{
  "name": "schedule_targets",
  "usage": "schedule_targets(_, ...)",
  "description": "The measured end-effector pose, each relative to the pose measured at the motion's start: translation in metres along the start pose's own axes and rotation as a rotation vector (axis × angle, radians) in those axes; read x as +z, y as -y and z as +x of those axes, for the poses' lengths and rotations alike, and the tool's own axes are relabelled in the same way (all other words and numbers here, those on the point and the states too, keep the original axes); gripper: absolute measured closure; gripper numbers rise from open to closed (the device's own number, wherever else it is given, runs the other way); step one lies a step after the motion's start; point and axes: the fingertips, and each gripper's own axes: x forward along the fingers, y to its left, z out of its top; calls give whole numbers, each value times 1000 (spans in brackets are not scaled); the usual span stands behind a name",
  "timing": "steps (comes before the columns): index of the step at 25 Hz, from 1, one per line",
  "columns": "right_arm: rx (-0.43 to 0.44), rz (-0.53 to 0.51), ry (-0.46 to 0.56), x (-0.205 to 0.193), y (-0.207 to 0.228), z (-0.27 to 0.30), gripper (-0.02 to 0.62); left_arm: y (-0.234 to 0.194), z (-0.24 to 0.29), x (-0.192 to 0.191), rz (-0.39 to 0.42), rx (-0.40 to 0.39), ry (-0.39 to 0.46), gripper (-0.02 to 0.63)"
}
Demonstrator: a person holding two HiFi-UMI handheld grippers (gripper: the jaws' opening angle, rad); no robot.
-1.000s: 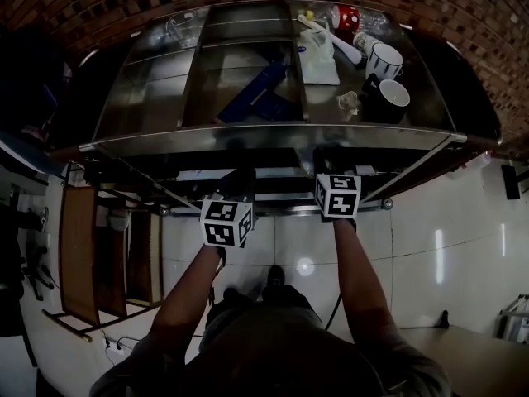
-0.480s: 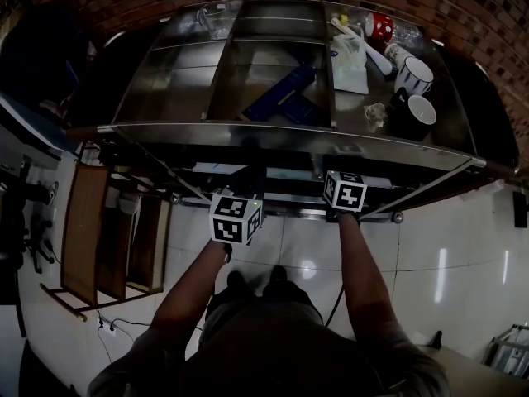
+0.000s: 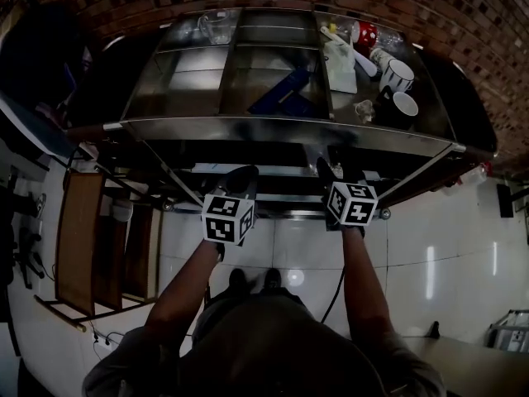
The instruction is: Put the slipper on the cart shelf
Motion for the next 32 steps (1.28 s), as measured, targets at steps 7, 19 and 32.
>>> schedule_targets(7, 35, 31, 65, 17, -47, -54, 595, 15, -25, 19, 2, -103, 44, 598)
schedule_targets(19, 209, 5, 133, 64, -133, -76, 595, 19, -50, 55, 36, -167, 92, 598)
schedule_targets(32, 239, 6, 129, 68, -157, -66, 595, 5, -59, 60, 23, -167, 108, 598)
